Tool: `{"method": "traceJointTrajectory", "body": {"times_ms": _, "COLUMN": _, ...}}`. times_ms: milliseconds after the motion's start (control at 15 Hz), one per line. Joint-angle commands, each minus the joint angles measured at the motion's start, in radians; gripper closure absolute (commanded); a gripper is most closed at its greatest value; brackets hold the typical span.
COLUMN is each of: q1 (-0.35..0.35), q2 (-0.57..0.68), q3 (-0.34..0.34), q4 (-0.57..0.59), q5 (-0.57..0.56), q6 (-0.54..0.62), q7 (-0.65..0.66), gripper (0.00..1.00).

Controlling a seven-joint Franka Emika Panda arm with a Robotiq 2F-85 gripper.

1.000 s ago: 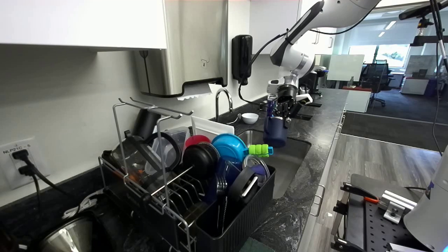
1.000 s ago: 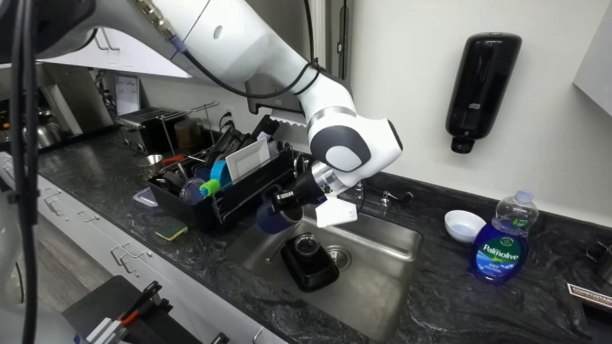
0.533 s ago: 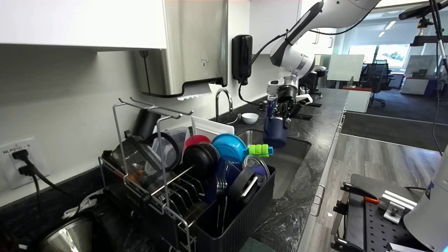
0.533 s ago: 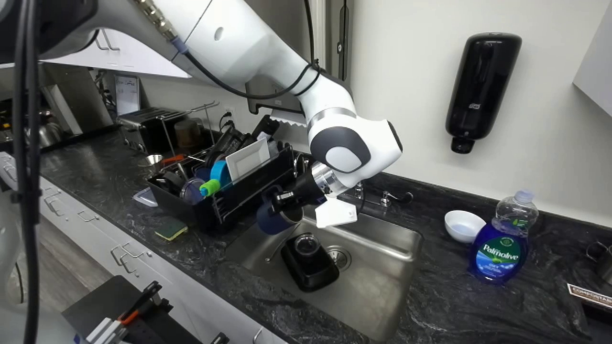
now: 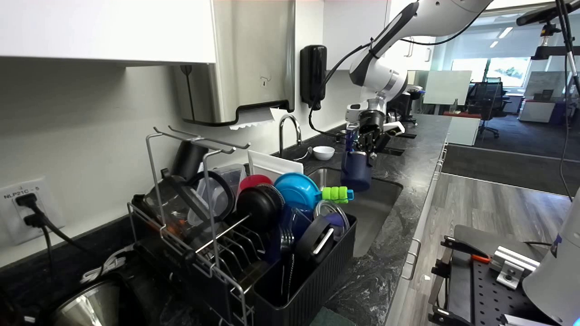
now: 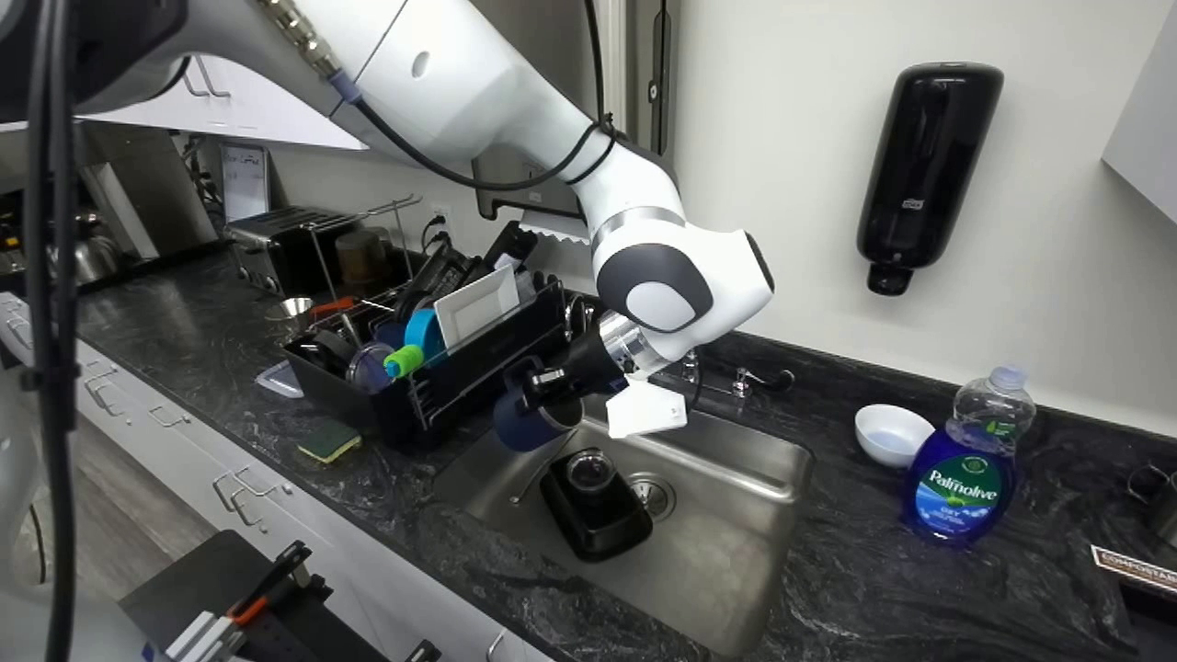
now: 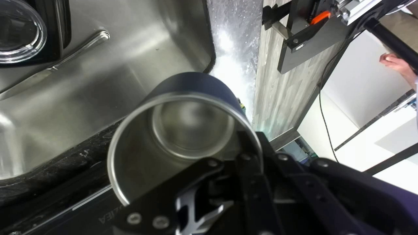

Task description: Pick up the blue cup from the sink and hang it on the dish rack.

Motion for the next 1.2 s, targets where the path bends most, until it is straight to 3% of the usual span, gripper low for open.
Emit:
{"method": "traceJointTrajectory", "body": {"times_ms": 0, "q1": 0.018, "q2": 0.003, "q3": -0.022, "q4": 0.006, "q5": 0.004, "q6": -0.007, "q7": -0.004, "gripper": 0.98}}
{"method": "traceJointTrajectory", "body": {"times_ms": 467, "q1": 0.001, "q2": -0.071, "q3": -0.024, "q4": -0.043, "q5": 0.111, "q6": -0.123, "q7": -0.098, "gripper": 0.98}}
{"method": "traceJointTrajectory", "body": {"times_ms": 1133, "q1": 0.021, "q2": -0.277, "q3": -0.121, "q4": -0.214, "q5": 0.388, "q6": -0.249, "q7": -0.29, "gripper": 0.98}}
